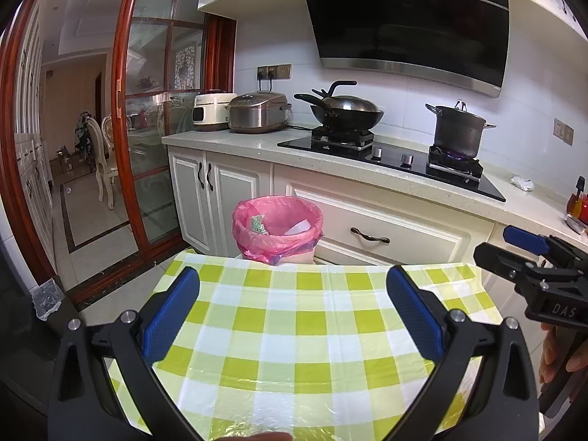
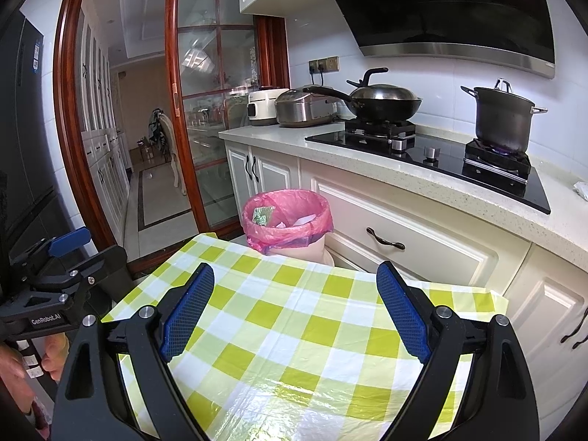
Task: Collect trash
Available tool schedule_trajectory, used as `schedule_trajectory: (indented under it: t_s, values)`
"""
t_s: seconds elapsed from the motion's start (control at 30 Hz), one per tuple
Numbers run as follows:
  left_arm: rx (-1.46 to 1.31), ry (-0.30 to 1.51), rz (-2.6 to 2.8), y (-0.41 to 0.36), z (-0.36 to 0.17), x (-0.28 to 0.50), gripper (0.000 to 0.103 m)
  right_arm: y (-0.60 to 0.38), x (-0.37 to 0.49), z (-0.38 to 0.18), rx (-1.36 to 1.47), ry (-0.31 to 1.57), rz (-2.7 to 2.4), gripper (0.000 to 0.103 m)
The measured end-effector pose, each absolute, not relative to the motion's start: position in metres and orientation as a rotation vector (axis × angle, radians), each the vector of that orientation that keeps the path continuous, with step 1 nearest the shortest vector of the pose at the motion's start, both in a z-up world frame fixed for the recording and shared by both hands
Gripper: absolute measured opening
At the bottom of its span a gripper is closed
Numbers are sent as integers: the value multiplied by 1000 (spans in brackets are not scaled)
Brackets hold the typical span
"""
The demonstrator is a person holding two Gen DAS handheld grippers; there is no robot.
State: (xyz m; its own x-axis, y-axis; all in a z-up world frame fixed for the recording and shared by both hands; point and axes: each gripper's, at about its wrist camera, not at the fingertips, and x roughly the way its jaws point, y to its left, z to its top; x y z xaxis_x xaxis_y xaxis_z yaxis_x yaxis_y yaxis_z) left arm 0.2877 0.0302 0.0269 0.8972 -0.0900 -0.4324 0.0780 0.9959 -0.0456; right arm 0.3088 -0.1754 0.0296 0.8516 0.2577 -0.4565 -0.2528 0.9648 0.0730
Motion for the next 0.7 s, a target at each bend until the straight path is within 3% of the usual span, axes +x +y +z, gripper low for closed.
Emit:
schedule_trajectory:
  t_s: [0.7]
  values:
    - [13, 423, -95, 15, 39, 281, 99, -183, 307, 38, 24, 467, 261, 85]
